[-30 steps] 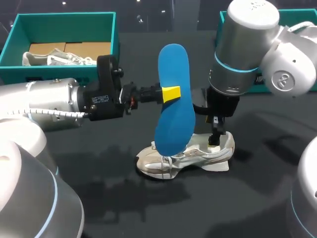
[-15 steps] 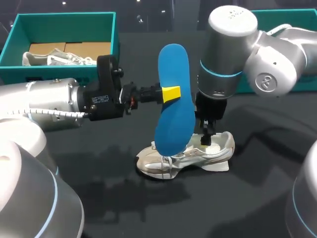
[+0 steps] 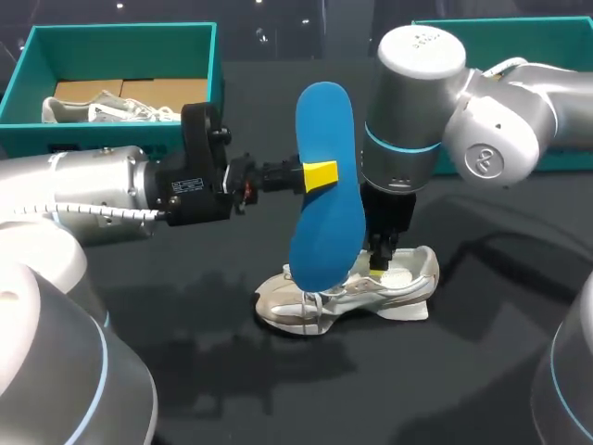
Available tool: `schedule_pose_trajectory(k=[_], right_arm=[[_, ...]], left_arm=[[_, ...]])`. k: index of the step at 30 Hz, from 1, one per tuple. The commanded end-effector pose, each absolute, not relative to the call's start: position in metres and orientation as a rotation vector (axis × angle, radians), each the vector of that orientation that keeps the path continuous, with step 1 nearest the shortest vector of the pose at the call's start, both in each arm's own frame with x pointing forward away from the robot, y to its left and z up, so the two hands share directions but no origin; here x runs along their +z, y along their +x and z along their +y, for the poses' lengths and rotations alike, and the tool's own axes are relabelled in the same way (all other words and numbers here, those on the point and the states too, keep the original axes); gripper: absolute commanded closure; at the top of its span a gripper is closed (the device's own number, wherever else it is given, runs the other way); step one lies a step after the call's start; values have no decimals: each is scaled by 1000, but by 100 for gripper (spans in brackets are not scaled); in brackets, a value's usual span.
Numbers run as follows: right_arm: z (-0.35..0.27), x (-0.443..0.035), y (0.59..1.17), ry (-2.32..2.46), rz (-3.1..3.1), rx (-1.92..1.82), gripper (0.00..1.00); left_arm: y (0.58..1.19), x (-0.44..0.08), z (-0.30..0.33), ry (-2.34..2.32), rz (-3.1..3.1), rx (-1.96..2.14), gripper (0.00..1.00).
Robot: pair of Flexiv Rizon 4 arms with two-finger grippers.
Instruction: Take the shoe out of the shoebox, open the shoe tongue, remove and reinsert the insole, then place the shoe into the shoebox
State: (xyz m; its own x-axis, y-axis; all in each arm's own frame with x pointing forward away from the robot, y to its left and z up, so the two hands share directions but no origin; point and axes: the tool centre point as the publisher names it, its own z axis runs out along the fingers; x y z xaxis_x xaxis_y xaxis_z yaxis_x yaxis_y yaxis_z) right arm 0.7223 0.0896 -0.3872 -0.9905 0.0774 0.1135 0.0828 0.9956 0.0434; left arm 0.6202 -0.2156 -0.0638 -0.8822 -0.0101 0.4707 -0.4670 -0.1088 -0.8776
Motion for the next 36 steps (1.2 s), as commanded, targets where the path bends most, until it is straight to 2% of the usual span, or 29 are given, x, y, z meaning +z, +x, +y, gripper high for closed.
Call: schedule_pose_trajectory(k=[1,16,19,36], right_arm=[[92,-389,722,-123,-3026,-61,100],[85,-359,707,-295,-3019,-73,100],[86,-340,703,-502,-2993,86,100],[86,-340,703,-502,-2993,86,100]], left_arm=[[620,-65,-219,528,-1852,2066,100],[620,-65,-219,528,-1852,2066,100],[620,-65,-219,528,-1852,2066,100],[620,-65,-219,528,-1852,2066,100]])
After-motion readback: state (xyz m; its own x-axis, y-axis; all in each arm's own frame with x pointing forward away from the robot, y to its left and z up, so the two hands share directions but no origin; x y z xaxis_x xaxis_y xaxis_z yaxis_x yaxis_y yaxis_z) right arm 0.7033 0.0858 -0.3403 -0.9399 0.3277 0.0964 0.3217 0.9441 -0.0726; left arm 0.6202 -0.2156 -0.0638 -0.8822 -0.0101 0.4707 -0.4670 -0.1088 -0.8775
